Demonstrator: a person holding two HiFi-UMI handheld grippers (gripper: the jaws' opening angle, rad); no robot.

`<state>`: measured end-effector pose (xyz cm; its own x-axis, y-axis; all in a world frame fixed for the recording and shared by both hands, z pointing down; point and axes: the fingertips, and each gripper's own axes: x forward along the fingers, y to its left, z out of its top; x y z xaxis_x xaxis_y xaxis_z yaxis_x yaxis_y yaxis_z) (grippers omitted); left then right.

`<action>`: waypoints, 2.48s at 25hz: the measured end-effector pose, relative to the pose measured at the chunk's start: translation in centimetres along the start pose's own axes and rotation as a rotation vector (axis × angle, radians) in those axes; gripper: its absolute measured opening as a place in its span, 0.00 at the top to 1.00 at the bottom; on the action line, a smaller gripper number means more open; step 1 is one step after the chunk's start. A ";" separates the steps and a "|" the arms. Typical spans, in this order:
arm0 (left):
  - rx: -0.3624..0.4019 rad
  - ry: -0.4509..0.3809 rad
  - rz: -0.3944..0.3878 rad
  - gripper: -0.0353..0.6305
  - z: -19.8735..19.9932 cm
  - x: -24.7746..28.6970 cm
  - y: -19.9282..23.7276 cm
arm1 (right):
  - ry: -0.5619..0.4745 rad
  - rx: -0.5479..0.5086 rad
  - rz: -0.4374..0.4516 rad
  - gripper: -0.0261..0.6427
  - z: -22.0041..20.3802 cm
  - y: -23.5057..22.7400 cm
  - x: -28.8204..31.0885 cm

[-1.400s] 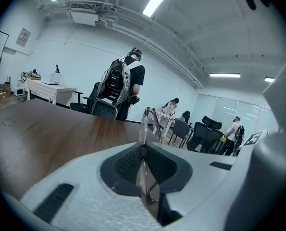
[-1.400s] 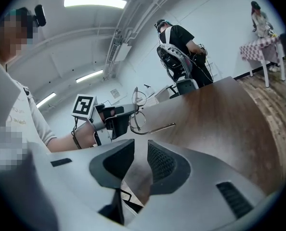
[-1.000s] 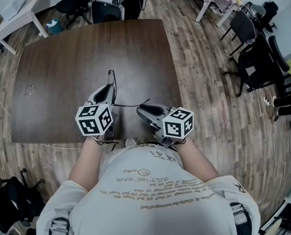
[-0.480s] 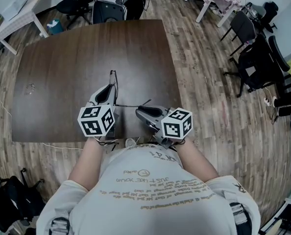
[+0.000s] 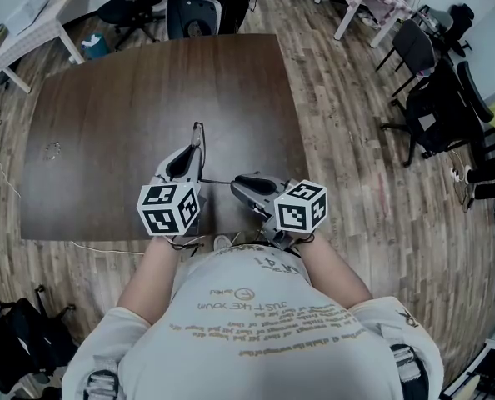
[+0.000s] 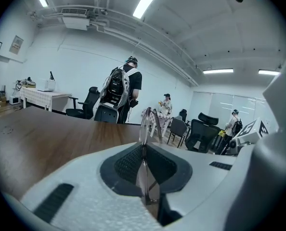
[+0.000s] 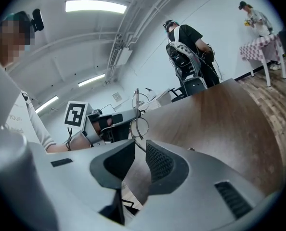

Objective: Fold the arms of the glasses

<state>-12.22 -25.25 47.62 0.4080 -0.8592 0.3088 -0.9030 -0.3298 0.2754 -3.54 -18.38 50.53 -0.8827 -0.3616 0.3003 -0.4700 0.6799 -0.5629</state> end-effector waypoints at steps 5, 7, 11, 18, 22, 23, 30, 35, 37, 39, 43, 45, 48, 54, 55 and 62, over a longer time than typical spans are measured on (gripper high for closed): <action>-0.029 -0.025 0.017 0.88 0.8 -0.2 0.6 | 0.033 -0.003 0.017 0.84 -1.0 0.6 0.6; -0.031 -0.038 0.014 0.88 1.0 -0.5 0.6 | 0.030 0.004 0.002 0.84 -1.0 0.3 0.6; -0.055 -0.056 -0.008 0.89 0.7 -1.2 0.4 | 0.022 0.010 -0.025 0.84 -1.2 -0.1 0.6; -0.053 -0.051 -0.021 0.89 0.4 -1.4 -0.1 | -0.020 0.027 0.007 0.86 -0.4 0.7 0.4; -0.050 -0.054 -0.024 0.89 0.3 -1.9 -0.2 | -0.025 0.022 0.026 0.89 -0.3 1.3 0.3; -0.049 -0.054 -0.025 0.89 0.3 -2.0 -0.2 | -0.025 0.021 0.027 0.89 -0.3 1.3 0.3; -0.016 -0.054 -0.035 0.89 -0.2 -2.9 -0.5 | -0.036 0.004 0.018 0.90 0.1 1.8 0.8; 0.013 -0.038 -0.052 0.89 -1.0 -3.6 -0.7 | -0.058 -0.004 0.009 0.91 0.8 2.6 1.6; 0.013 -0.029 -0.061 0.89 -1.3 -3.7 -1.0 | -0.071 -0.008 0.009 0.91 1.2 3.0 1.8; 0.015 -0.020 -0.073 0.89 -1.6 -3.7 -1.5 | -0.085 -0.009 0.010 0.92 1.6 3.2 1.8; 0.022 -0.011 -0.089 0.89 -2.1 -3.7 -2.2 | -0.102 -0.003 0.014 0.92 2.0 3.2 1.9; 0.027 -0.003 -0.098 0.89 -2.3 -3.9 -2.4 | -0.103 -0.003 0.016 0.92 2.1 3.4 2.1; 0.046 0.004 -0.109 0.89 -2.3 -3.9 -2.5 | -0.106 -0.009 0.011 0.92 2.5 3.5 2.7; 0.049 0.014 -0.128 0.89 -2.4 -3.8 -3.0 | -0.108 -0.016 0.016 0.92 2.8 3.8 3.2; 0.039 0.015 -0.132 0.88 -2.4 -3.8 -3.0 | -0.108 -0.016 0.018 0.92 2.8 3.8 3.2; -0.006 0.012 -0.136 0.89 -2.5 -3.9 -2.9 | -0.134 -0.012 0.043 0.92 3.0 4.0 3.0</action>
<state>-10.84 -19.97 47.88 0.5279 -0.8021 0.2791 -0.8386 -0.4404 0.3206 -8.12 -18.68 46.84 -0.8945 -0.4134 0.1703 -0.4325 0.7037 -0.5637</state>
